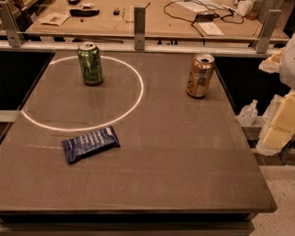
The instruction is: Move rxbar blueberry near orange can
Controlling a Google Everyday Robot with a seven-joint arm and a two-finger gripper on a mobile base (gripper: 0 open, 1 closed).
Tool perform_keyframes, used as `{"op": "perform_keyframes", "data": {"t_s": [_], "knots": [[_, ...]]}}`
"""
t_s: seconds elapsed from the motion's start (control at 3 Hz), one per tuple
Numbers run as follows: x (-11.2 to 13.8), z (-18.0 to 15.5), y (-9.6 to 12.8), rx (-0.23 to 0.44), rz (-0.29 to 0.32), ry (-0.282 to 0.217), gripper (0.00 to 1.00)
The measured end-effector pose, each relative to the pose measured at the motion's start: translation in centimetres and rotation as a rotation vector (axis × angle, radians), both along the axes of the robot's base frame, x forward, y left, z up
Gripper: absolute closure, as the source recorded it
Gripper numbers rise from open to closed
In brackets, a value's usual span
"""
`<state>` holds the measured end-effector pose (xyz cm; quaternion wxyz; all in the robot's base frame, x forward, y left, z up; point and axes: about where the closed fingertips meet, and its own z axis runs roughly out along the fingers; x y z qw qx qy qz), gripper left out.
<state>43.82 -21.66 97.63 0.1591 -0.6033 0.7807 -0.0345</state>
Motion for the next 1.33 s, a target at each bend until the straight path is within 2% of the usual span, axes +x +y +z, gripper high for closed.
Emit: {"op": "perform_keyframes", "data": {"t_s": [0.67, 1.0, 1.33], "knots": [[-0.3, 0.0, 0.3, 0.021, -0.008, -0.016, 0.00], [-1.4, -1.2, 1.1, 0.120, -0.047, -0.013, 0.00], [-2.4, -3.0, 3.3, 0.247, -0.028, 0.027, 0.00]]}}
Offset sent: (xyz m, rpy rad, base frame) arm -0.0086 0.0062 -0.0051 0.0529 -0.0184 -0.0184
